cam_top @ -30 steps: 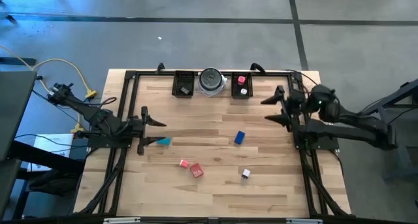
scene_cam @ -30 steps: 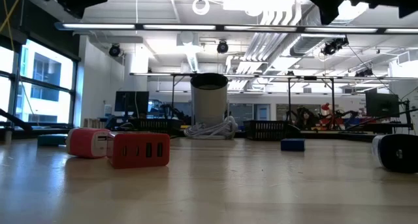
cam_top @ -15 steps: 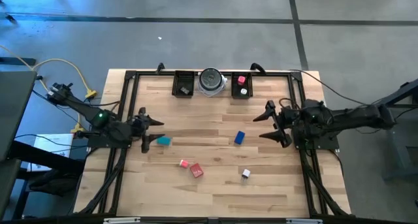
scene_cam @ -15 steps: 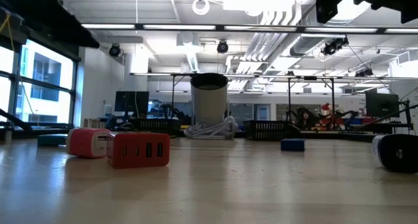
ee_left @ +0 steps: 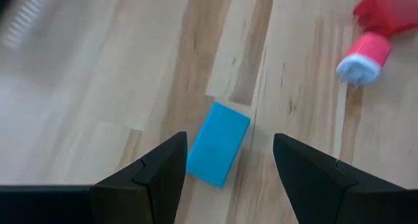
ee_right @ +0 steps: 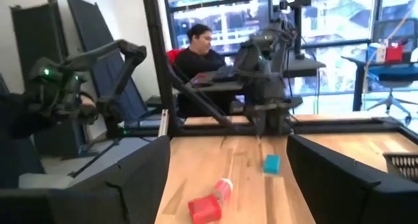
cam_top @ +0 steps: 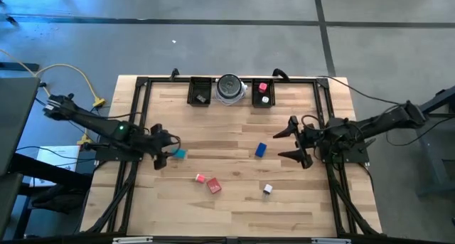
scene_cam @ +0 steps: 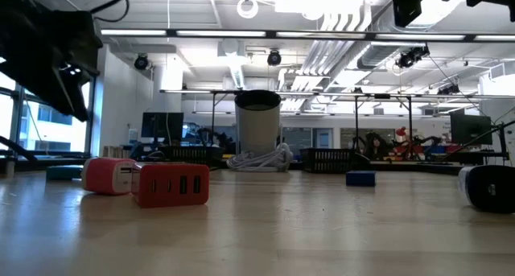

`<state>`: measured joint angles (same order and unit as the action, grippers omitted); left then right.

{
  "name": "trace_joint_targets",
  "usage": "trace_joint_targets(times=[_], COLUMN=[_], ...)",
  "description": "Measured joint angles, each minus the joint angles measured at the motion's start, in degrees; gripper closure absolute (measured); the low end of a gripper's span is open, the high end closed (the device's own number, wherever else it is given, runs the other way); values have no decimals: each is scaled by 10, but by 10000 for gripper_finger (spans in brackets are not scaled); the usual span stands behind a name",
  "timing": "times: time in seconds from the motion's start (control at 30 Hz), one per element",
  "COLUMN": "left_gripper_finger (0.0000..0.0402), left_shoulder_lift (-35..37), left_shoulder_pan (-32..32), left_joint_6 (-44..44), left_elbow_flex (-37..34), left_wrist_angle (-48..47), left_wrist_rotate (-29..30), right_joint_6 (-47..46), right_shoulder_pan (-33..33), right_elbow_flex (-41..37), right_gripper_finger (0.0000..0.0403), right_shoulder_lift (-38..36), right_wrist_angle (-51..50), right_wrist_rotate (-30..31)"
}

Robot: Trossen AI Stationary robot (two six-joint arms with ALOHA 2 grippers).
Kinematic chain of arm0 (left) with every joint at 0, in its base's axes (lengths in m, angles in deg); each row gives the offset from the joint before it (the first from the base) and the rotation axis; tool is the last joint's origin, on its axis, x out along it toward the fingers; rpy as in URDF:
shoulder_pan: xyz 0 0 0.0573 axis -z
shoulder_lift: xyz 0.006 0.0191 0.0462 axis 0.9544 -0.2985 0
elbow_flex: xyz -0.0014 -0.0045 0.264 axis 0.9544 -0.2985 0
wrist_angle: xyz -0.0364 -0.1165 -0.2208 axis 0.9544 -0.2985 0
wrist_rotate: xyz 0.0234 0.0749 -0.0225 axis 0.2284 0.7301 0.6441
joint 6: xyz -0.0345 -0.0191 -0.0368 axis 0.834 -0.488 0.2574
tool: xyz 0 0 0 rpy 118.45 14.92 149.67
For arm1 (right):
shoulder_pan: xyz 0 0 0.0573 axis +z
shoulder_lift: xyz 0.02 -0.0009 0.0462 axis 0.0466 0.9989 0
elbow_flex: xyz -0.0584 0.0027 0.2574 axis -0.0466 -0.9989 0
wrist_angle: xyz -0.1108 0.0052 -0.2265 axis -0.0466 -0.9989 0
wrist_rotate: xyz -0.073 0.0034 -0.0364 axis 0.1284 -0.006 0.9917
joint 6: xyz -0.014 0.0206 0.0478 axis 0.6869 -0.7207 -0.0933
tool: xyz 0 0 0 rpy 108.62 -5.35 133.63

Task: Pick & Place Office items
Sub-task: Put the light blue timer into the left black basket

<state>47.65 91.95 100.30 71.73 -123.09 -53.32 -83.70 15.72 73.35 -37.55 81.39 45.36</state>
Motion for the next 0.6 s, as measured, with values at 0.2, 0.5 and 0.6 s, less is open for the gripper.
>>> trace_joint_targets(times=[0.2,0.5,0.6], left_gripper_finger=[181,181,181], left_shoulder_lift=[-64,-146,-162], left_shoulder_pan=[-27,-59,-70], left_joint_6=[-31,-74,-83], left_elbow_flex=[12,17,17], left_wrist_angle=[1,12,23], left_wrist_rotate=[-59,-75,-76], right_joint_6=[0,17,22], right_shoulder_pan=[1,1,1], right_elbow_flex=[0,0,0], right_gripper_finger=[109,109,109], right_shoulder_lift=[44,102,105], right_wrist_angle=[44,95,95], right_wrist_rotate=[24,27,27])
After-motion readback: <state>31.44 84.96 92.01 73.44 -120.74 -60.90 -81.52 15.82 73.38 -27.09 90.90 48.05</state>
